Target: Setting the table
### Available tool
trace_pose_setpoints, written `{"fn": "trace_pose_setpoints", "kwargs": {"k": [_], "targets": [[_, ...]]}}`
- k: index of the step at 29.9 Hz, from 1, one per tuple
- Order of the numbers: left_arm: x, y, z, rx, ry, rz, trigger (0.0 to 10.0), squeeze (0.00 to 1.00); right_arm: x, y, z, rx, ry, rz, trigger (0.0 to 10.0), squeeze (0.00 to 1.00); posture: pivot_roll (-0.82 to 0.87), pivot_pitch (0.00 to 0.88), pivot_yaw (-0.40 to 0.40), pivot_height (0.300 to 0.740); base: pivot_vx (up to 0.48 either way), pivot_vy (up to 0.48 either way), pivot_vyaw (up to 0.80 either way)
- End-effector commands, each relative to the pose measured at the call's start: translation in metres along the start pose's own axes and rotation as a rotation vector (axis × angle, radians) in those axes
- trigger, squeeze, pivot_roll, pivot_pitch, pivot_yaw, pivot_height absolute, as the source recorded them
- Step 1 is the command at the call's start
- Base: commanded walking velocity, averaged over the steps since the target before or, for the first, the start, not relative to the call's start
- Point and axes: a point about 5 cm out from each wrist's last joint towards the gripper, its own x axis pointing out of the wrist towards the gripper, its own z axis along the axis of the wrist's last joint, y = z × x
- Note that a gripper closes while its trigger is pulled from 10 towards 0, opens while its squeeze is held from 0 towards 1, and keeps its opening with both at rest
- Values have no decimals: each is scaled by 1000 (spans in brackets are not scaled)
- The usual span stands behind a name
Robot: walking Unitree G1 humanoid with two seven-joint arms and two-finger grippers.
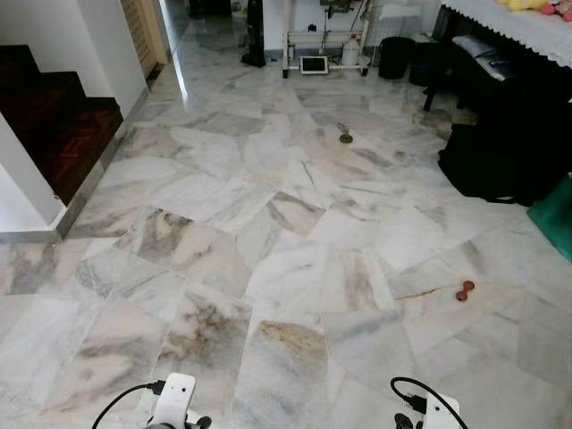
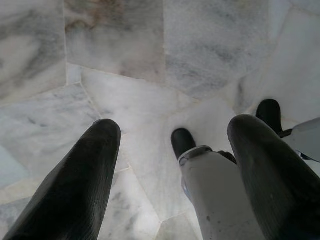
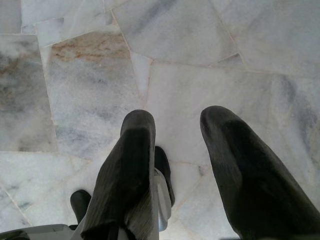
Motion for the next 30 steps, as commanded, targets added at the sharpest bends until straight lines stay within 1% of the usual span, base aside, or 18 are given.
{"fn": "trace_pose_setpoints", "kwargs": {"k": [1,2,3,5,7,10,12,15,18,23,30], "targets": [[-3,9,-8,-12,35,16,10000,0,0,1,2,-9,-15,7,10000,0,-40,0,-5,731,0,0,0],[-3,9,-8,-12,35,16,10000,0,0,1,2,-9,-15,7,10000,0,-40,0,-5,731,0,0,0],[-3,12,-10,-21,38,25,10000,0,0,2,3,-40,-14,22,10000,0,-40,0,-11,731,0,0,0],[-4,13,-10,-29,38,30,10000,0,1,2,3,-65,-14,35,10000,0,-38,0,-17,731,0,0,0],[-4,14,-10,-43,37,39,10000,0,1,3,4,-68,-16,44,10000,0,-35,0,-21,731,0,0,0],[-4,14,-10,-54,36,42,10000,0,1,2,5,-62,-18,31,10000,0,-36,0,-23,731,0,0,0],[-3,13,-10,-57,36,41,10000,0,1,0,6,-82,-24,3,10000,0,-36,0,-24,731,0,0,0],[-3,11,-10,-61,39,41,10000,0,1,-4,7,-82,-29,-33,10000,0,-37,0,-25,731,0,0,0],[-3,10,-10,-63,42,42,10000,0,1,-6,7,-82,-24,-38,10000,0,-37,0,-25,731,0,0,0],[-4,14,-12,-65,47,48,10000,0,0,-6,2,-68,-2,-36,10000,0,-37,0,-23,731,0,0,-788],[-5,18,-13,-60,48,50,10000,0,-1,-6,0,-78,6,-32,10000,0,-43,0,-17,731,0,0,-783]]}}
